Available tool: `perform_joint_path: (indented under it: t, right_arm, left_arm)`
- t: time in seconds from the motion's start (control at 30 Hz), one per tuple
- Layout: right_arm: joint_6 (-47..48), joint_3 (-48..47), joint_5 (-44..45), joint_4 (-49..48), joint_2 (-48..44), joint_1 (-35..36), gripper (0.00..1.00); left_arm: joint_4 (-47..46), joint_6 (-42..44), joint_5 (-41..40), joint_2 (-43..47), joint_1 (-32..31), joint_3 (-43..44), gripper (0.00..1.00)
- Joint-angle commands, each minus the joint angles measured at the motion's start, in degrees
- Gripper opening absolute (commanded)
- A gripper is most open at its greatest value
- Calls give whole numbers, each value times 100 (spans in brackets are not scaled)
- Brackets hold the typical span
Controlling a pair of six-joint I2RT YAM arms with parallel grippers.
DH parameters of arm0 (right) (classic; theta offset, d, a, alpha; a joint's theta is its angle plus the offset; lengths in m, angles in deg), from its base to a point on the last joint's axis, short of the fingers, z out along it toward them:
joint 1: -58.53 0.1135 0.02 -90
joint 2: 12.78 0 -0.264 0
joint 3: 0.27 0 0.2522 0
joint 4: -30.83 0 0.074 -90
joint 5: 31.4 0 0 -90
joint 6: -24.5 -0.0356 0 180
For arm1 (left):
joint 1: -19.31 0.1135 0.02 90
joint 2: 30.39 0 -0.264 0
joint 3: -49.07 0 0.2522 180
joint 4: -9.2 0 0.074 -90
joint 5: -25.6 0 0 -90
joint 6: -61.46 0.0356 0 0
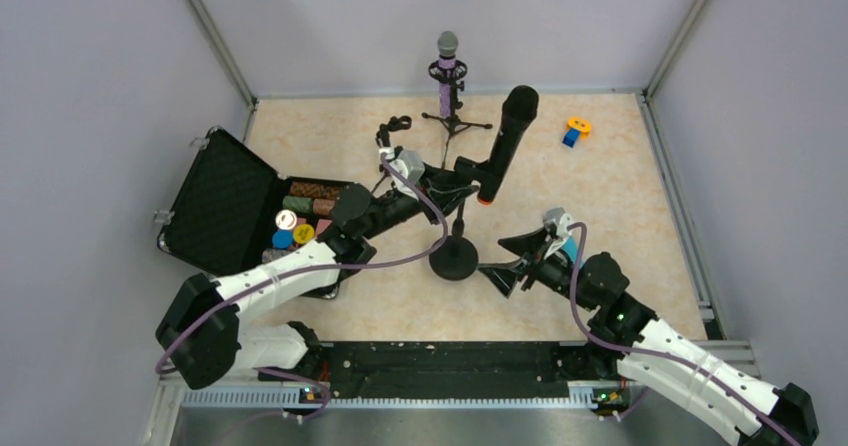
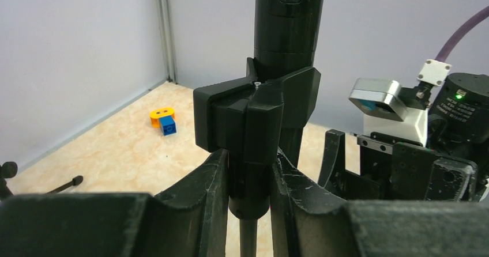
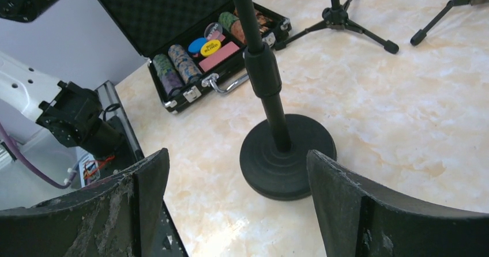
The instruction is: Attach the microphones to the stand
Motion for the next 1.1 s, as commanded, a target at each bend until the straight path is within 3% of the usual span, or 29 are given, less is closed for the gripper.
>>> perform_joint_path:
  t: [0.0,0.27,0.53,1.07]
  right_arm:
    - [-5,-155,-66,136,-77,-30,86]
    - [37,-174,-30,146,-81,-30,88]
    - [123,-268,28,449,-205,-31,88]
    - [277,-492,632,1012,-1028,-30,88]
  left_arm:
    - [-618,-21,218,6,176,574,0]
    - [-696,-124,593,-480,423,899,0]
    - [-1455,-610,1039,-1368,693,1432,0]
    - [-2711,-745,1596,-3500,918,3447,0]
